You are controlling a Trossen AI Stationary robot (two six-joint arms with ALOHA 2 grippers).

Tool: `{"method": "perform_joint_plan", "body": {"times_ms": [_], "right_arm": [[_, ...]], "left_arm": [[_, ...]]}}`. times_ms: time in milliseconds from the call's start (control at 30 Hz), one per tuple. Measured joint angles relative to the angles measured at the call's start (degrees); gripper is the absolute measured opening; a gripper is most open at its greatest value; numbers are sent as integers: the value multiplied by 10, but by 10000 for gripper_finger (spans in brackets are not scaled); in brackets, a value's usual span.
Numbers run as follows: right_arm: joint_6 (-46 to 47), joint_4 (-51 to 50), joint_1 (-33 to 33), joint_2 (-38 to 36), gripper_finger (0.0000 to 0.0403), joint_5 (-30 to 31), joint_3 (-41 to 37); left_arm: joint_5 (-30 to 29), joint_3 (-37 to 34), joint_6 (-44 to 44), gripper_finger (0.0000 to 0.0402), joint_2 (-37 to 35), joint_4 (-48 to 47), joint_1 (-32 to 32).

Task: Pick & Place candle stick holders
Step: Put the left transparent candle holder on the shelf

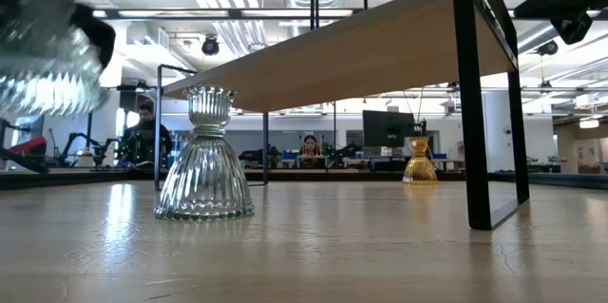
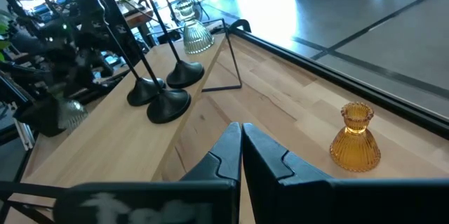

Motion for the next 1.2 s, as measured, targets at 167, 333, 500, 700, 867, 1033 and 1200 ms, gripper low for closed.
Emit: {"method": "perform_joint_plan", "body": {"times_ms": [167, 333, 500, 700, 867, 1033, 1200], "right_arm": [[0, 0, 0, 0, 9, 0, 0], [0, 0, 0, 0, 9, 0, 0], [0, 0, 0, 0, 8, 0, 0], [0, 0, 0, 0, 9, 0, 0], [0, 0, 0, 0, 8, 0, 0], [0, 0, 0, 0, 8, 0, 0], [0, 0, 0, 0, 9, 0, 0]], "left_arm": [[-36, 7, 20, 144, -68, -22, 0], [-56, 58, 57, 144, -132, -160, 0], [-80, 148, 80, 144, -173, -353, 2], [-125, 240, 95, 144, -175, -511, 16], [-126, 269, 108, 144, -155, -516, 83], [-86, 293, 104, 145, -140, -514, 176], [-76, 313, 60, 145, -119, -513, 265]]}}
